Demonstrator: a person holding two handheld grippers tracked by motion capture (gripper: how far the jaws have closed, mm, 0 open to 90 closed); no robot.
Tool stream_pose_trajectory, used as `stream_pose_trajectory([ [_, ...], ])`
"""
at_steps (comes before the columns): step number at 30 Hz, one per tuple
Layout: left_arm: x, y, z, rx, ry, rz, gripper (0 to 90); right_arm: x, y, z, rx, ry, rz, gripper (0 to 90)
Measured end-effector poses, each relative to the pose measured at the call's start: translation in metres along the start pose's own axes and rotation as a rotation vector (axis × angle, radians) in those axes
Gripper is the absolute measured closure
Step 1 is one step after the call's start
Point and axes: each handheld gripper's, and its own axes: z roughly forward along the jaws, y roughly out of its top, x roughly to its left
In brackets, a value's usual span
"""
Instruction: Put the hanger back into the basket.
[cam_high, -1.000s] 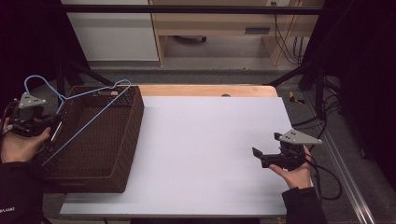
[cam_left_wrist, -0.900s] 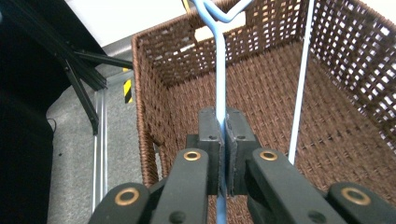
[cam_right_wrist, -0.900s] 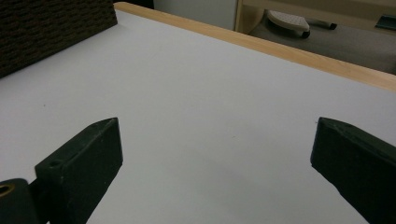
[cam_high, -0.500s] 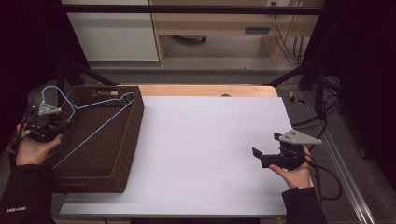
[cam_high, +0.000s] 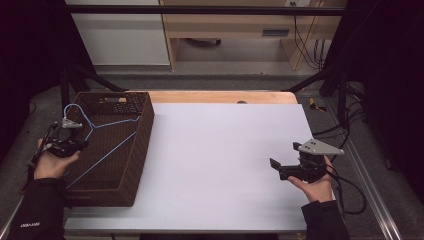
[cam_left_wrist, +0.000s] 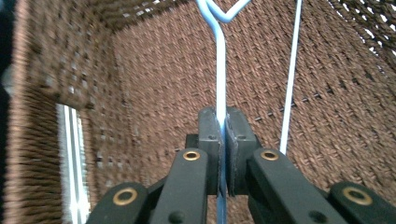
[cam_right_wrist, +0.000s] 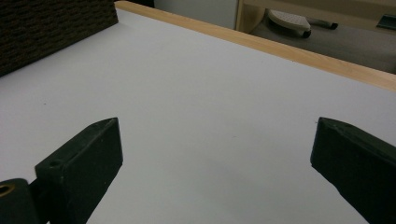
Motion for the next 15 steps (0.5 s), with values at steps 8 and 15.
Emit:
stream_pose_trajectory([
  [8,0.003,-0.004,-0.01,-0.017,0.004,-0.05,67.1,0.0,0.0,-0.001,-0.003,0.001,-0.001,2.9],
  [15,-0.002,-0.012,-0.047,-0.152,-0.063,-0.082,52.8,-0.001,0.001,-0.003,-0.014,0.002,0.006,2.9],
])
